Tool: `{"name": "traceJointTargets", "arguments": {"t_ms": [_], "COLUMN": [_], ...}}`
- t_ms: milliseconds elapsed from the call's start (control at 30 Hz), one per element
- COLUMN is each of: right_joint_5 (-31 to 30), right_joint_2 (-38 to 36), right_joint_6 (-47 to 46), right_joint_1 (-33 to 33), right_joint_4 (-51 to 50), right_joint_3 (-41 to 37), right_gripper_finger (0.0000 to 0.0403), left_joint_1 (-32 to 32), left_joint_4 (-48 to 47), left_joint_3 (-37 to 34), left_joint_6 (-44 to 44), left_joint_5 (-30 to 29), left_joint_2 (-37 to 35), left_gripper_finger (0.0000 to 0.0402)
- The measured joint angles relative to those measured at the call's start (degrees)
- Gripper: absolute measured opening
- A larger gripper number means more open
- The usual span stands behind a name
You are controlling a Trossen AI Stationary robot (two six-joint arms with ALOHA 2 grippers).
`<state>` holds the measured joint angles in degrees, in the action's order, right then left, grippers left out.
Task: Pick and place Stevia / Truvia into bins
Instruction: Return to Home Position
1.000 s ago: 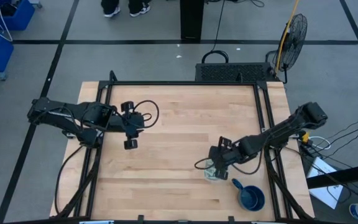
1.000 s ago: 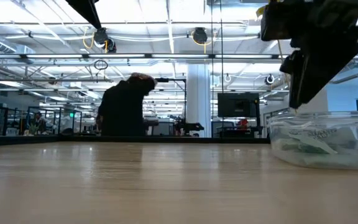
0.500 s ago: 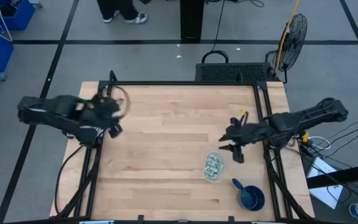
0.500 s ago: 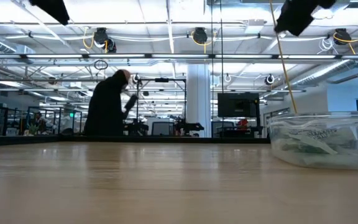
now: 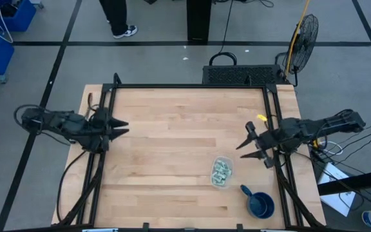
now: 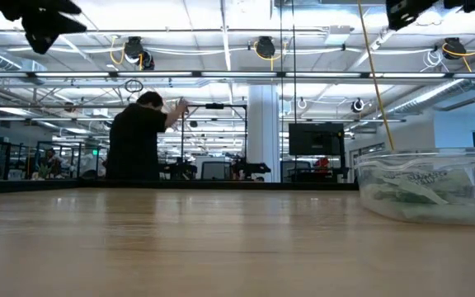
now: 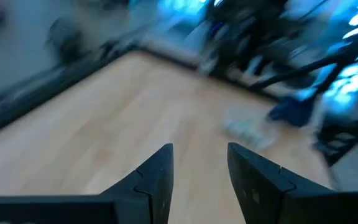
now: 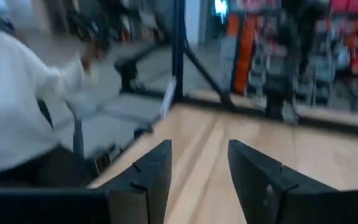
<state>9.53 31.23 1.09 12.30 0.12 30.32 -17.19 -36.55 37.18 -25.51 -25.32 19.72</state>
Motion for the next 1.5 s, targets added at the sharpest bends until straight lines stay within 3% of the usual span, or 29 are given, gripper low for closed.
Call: {"name": "traceJointTargets", "arguments": {"t_ms": [100, 233, 367, 633, 800, 1300, 1500], "right_joint_5": [0.91, 1.10, 1.19, 1.19, 1.19, 1.12, 1.08], "right_joint_2": [-4.71, -9.57, -14.32, -22.77, -26.59, -27.39, -27.41], "right_joint_6": [-3.32, -6.59, -6.08, -4.97, -6.26, -3.02, -3.34], "right_joint_1": [-1.20, -2.24, -2.22, -2.24, -2.24, -2.24, -2.24], "right_joint_4": [3.13, 4.97, 13.16, 19.58, 16.35, 9.35, 9.46], "right_joint_3": [-3.07, -8.50, -15.77, -26.55, -26.83, -26.96, -27.00], "right_gripper_finger": [0.0149, 0.0151, 0.0152, 0.0150, 0.0150, 0.0147, 0.0150], "left_joint_1": [0.00, 0.00, 0.01, 0.07, 0.07, 0.07, 0.09], "left_joint_4": [8.13, 6.90, 6.23, 6.45, 9.42, 36.93, 40.06], "left_joint_3": [-5.88, -9.27, -10.95, -13.66, -17.73, -33.97, -36.62], "left_joint_6": [4.86, 4.16, 5.34, 5.51, 4.54, 10.81, 12.10], "left_joint_5": [2.06, 3.24, 3.23, 4.85, 4.54, 12.63, 14.98], "left_joint_2": [-6.17, -13.49, -19.54, -19.47, -19.47, -19.47, -19.27], "left_gripper_finger": [0.0157, 0.0157, 0.0157, 0.0157, 0.0157, 0.0157, 0.0157]}}
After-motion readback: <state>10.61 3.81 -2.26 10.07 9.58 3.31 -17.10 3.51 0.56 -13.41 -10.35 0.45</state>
